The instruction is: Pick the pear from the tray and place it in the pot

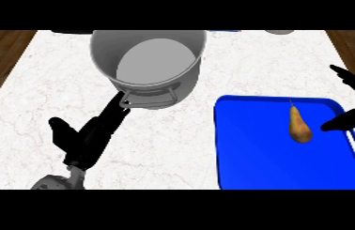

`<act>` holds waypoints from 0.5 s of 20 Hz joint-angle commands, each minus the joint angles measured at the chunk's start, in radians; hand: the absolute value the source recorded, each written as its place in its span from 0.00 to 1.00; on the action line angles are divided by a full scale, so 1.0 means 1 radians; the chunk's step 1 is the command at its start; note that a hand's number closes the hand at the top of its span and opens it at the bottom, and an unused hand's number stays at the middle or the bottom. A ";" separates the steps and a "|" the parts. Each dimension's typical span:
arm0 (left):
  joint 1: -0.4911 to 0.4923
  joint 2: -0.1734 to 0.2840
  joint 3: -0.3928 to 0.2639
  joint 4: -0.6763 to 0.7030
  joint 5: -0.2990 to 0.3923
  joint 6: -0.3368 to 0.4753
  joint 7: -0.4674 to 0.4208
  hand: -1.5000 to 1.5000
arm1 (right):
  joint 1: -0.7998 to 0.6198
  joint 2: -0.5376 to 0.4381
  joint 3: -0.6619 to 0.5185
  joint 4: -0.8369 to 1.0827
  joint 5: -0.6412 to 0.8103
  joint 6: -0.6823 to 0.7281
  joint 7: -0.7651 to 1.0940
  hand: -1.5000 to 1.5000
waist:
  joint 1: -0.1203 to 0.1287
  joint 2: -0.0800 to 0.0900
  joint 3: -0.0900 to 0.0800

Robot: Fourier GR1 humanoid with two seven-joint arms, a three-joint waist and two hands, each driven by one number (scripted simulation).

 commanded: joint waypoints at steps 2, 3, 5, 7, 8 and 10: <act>0.010 -0.023 0.003 0.002 -0.024 -0.001 -0.004 0.50 | -0.076 -0.103 -0.045 -0.087 -0.041 0.194 0.188 0.00 | -0.016 -0.007 -0.002; 0.062 0.002 -0.005 -0.062 -0.018 -0.017 -0.001 0.50 | -0.125 -0.099 -0.056 -0.077 -0.069 0.246 0.234 0.00 | -0.005 -0.007 -0.001; 0.029 -0.023 -0.004 -0.030 -0.015 -0.004 0.027 0.50 | -0.138 -0.138 -0.075 -0.106 -0.125 0.354 0.309 0.00 | -0.014 -0.008 -0.002; 0.057 -0.006 -0.014 -0.063 -0.024 -0.024 0.020 0.50 | -0.216 -0.098 -0.064 -0.092 -0.150 0.398 0.449 0.00 | 0.000 -0.006 -0.002; 0.015 -0.037 0.012 0.013 -0.029 -0.010 -0.003 0.50 | -0.213 -0.116 -0.077 -0.107 -0.166 0.433 0.481 0.00 | -0.012 -0.005 -0.002; 0.023 -0.039 0.025 0.057 -0.035 -0.043 -0.038 0.50 | -0.179 -0.111 -0.111 -0.157 -0.197 0.424 0.562 0.00 | -0.021 -0.007 -0.002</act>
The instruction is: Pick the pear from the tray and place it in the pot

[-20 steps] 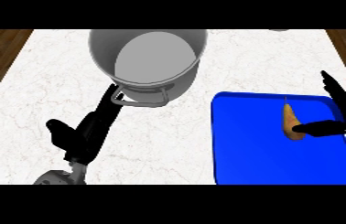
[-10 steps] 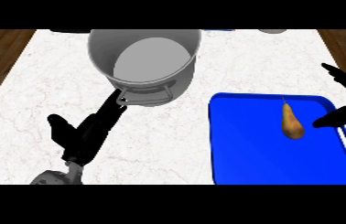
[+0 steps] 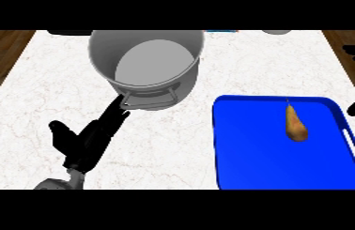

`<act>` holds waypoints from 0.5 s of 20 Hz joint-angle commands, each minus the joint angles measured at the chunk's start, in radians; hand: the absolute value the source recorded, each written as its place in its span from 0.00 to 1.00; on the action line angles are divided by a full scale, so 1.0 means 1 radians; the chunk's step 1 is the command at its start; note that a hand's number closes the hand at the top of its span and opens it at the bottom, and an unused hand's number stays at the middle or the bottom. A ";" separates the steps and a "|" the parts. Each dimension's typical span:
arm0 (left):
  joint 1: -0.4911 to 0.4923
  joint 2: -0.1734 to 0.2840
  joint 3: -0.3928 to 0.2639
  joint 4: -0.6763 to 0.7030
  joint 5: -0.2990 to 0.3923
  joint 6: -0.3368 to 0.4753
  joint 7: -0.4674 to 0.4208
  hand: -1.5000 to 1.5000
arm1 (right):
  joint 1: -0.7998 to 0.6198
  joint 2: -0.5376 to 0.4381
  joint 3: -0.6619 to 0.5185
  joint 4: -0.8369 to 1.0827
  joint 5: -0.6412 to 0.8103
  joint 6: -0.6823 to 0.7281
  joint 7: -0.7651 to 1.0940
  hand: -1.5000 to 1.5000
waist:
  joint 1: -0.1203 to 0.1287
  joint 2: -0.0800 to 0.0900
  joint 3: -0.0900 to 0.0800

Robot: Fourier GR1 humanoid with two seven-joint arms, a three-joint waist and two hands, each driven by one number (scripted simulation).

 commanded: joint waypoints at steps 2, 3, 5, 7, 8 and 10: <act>-0.005 -0.001 0.030 -0.039 0.013 -0.024 0.045 0.50 | -0.069 0.073 -0.031 -0.037 -0.023 0.027 0.231 0.00 | 0.003 0.001 0.001; 0.054 0.008 0.006 -0.098 -0.015 -0.001 0.053 0.50 | -0.054 0.096 -0.039 -0.060 -0.047 0.016 0.272 0.00 | 0.003 -0.001 0.001; 0.036 -0.014 0.040 -0.056 -0.004 -0.022 0.037 0.50 | -0.043 0.091 -0.084 -0.007 -0.028 0.072 0.214 0.00 | 0.002 0.002 0.001; 0.030 0.012 0.069 -0.050 0.017 -0.058 0.063 0.50 | -0.044 0.130 -0.098 -0.083 -0.058 0.042 0.317 0.00 | -0.001 0.001 0.001; -0.011 -0.025 0.047 -0.030 -0.018 -0.039 0.076 0.50 | -0.031 0.167 -0.098 -0.049 -0.004 0.019 0.253 0.00 | 0.000 0.002 0.001; 0.052 -0.016 0.059 -0.005 -0.033 -0.078 -0.002 0.50 | 0.024 0.187 -0.105 -0.157 -0.034 0.010 0.321 0.00 | -0.004 0.000 0.001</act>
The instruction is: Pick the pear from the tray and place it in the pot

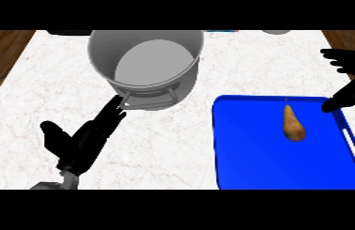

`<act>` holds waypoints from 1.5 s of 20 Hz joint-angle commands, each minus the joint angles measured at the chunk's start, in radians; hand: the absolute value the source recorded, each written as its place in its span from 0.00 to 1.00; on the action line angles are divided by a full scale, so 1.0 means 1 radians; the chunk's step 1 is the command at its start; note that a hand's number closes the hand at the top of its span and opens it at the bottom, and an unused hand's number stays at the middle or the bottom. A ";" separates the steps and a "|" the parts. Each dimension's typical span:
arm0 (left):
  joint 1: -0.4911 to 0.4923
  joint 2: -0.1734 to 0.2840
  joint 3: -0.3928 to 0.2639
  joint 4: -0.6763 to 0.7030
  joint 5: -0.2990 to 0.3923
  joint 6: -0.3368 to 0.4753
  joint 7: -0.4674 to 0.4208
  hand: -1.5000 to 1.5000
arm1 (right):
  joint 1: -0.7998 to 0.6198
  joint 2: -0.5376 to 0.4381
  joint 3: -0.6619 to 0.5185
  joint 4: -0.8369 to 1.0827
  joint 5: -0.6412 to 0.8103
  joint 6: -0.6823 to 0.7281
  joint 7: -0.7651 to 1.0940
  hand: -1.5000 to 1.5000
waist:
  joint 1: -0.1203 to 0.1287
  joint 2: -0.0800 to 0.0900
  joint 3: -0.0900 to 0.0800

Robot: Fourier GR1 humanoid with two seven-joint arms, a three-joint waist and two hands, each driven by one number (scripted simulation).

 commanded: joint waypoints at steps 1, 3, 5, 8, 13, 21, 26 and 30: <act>-0.053 -0.058 -0.006 0.029 -0.033 0.019 0.023 0.50 | 0.049 0.082 -0.022 -0.076 0.021 -0.048 0.046 0.00 | -0.005 0.000 0.000; -0.011 -0.048 0.025 0.037 -0.026 -0.011 -0.002 0.50 | 0.137 0.064 -0.035 -0.157 0.026 -0.018 0.059 0.00 | -0.008 -0.001 0.000; -0.009 -0.038 0.013 0.013 -0.052 -0.017 0.010 0.50 | 0.102 0.089 -0.006 -0.024 0.128 0.008 -0.052 0.00 | 0.003 0.003 0.001; -0.027 -0.030 0.033 -0.064 -0.019 -0.026 0.095 0.50 | 0.042 0.131 0.010 -0.023 0.177 -0.010 0.042 0.00 | 0.007 0.002 0.001; 0.009 -0.077 0.029 -0.043 -0.063 0.001 0.067 0.50 | 0.136 0.123 0.028 -0.116 0.274 -0.009 0.050 0.00 | -0.001 0.000 0.000; 0.026 -0.088 0.081 0.005 -0.089 -0.089 0.037 0.50 | 0.144 0.193 -0.051 -0.083 0.367 0.062 0.014 0.00 | 0.001 0.001 0.000; 0.052 -0.152 0.028 -0.040 -0.146 -0.045 0.046 0.50 | 0.206 0.210 -0.068 -0.077 0.417 0.066 -0.030 0.00 | 0.000 0.001 0.000; 0.058 -0.116 0.094 -0.027 -0.116 -0.135 0.028 0.50 | 0.209 0.257 -0.103 -0.089 0.456 0.074 -0.005 0.00 | 0.000 0.001 0.000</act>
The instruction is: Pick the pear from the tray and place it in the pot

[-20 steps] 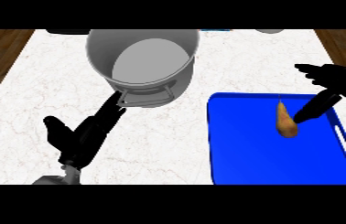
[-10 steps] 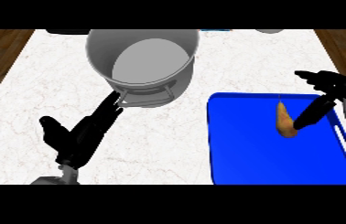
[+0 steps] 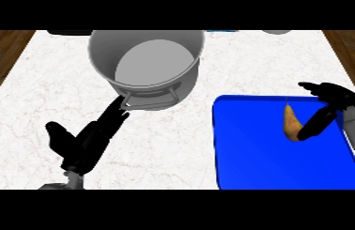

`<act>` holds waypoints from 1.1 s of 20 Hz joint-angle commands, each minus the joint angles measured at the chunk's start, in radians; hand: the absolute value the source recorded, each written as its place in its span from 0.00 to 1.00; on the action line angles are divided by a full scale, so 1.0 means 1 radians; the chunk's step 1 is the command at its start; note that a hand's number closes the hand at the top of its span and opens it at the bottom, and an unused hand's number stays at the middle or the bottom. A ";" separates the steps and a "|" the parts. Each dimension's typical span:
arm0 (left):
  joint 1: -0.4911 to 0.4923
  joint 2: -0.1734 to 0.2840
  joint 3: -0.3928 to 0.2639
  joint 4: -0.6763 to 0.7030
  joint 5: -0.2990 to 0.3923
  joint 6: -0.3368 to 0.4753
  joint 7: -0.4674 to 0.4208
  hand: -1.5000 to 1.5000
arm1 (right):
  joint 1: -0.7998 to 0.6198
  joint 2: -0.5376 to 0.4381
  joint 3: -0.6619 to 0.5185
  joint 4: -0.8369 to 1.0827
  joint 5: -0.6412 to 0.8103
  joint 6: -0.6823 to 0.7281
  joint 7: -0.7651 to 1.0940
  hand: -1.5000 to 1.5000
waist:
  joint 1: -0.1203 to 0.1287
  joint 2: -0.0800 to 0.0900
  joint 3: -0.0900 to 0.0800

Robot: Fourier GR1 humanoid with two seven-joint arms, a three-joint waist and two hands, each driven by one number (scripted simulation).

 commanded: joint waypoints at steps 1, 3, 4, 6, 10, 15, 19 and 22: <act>0.060 -0.006 0.006 -0.100 -0.010 0.012 0.047 0.50 | -0.020 0.024 -0.035 0.062 0.055 0.005 -0.038 0.00 | 0.004 0.000 0.000; -0.044 -0.038 0.015 0.030 -0.027 -0.009 0.013 0.50 | -0.014 0.046 -0.026 0.114 0.094 -0.010 -0.093 0.00 | 0.002 0.001 0.000; 0.020 -0.030 0.003 -0.020 -0.037 -0.012 0.021 0.50 | -0.001 0.073 -0.020 0.078 0.112 -0.025 -0.070 0.00 | 0.002 0.000 0.000; -0.019 -0.011 0.064 -0.021 0.002 -0.033 0.063 0.50 | -0.003 0.042 -0.059 0.061 0.103 0.028 -0.065 0.00 | 0.001 0.000 0.000; -0.036 -0.057 0.032 -0.046 -0.046 0.004 0.086 0.50 | 0.007 0.063 -0.061 0.135 0.166 0.002 -0.125 0.00 | 0.001 0.000 0.000; 0.047 -0.025 0.058 -0.051 -0.029 -0.070 0.032 0.50 | 0.002 0.136 -0.038 0.231 0.241 -0.078 -0.189 0.00 | 0.006 0.001 0.000; 0.083 -0.062 0.012 -0.092 -0.080 -0.040 0.059 0.50 | -0.007 0.141 -0.079 0.206 0.217 -0.034 -0.203 1.00 | 0.004 0.000 0.000; 0.005 -0.059 0.076 -0.008 -0.047 -0.052 0.027 0.50 | 0.025 0.145 -0.077 0.171 0.189 -0.019 -0.299 1.00 | -0.001 0.000 0.000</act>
